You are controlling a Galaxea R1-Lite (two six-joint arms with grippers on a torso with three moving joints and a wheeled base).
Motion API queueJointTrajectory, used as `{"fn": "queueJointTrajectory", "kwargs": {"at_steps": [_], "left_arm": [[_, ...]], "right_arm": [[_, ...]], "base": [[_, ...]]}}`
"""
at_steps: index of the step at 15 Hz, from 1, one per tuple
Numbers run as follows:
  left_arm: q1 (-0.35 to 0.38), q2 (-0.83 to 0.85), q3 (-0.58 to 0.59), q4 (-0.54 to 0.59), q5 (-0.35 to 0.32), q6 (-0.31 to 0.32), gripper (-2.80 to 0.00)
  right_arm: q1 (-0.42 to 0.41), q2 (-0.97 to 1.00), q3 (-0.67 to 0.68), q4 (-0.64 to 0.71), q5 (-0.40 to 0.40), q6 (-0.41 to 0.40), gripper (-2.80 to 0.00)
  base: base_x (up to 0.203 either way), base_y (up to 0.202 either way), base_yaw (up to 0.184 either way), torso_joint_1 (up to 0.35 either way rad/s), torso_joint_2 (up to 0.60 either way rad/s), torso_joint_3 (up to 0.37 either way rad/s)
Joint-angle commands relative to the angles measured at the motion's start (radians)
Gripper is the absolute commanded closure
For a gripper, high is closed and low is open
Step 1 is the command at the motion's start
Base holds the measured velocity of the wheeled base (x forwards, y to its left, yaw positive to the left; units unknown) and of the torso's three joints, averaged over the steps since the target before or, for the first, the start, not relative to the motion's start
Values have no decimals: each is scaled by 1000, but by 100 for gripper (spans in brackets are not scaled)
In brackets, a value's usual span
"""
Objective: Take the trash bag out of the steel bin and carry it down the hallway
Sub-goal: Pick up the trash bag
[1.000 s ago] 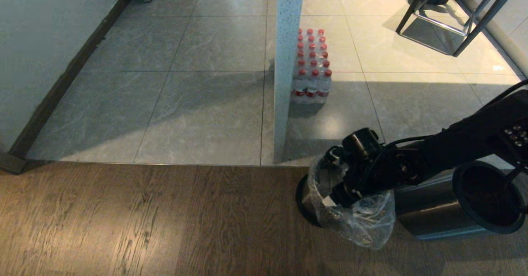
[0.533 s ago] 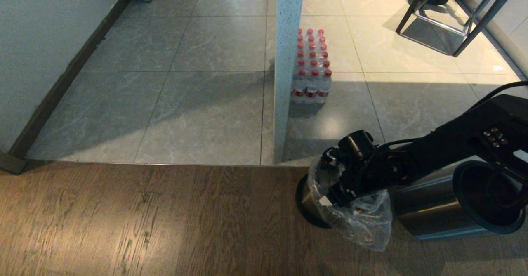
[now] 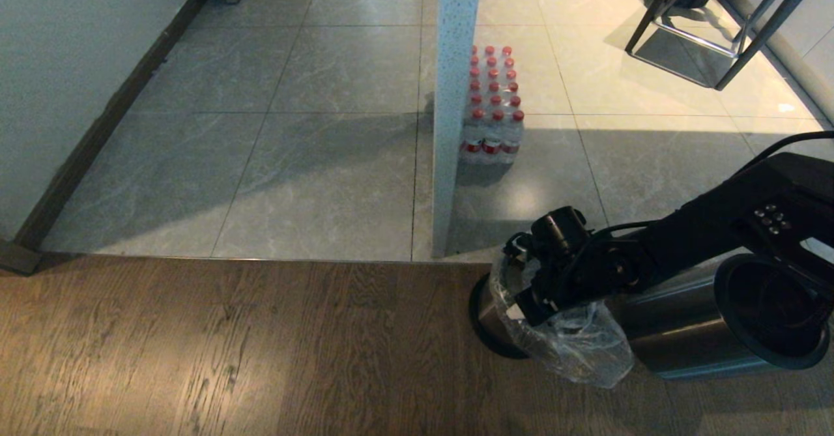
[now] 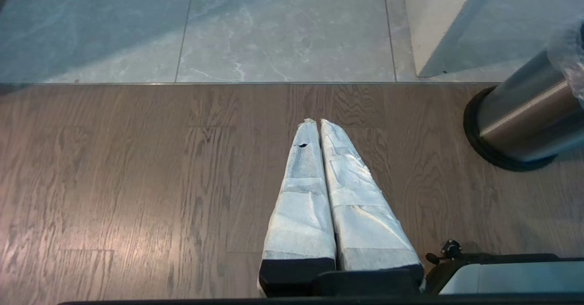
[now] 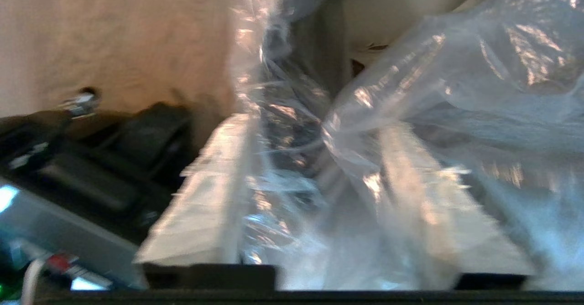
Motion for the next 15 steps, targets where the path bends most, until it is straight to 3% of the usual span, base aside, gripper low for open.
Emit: {"fn": "queueJointTrajectory", "kwargs": {"at_steps": [1, 15], "left_arm": [[0, 0, 0, 0, 0, 0, 0], [0, 0, 0, 0, 0, 0, 0]], "right_arm": [[-5, 0, 1, -1, -2, -2, 0], [-16, -85, 20, -12, -4, -13, 0]], "base": [[0, 0, 0, 0, 0, 0], [0, 0, 0, 0, 0, 0]]}}
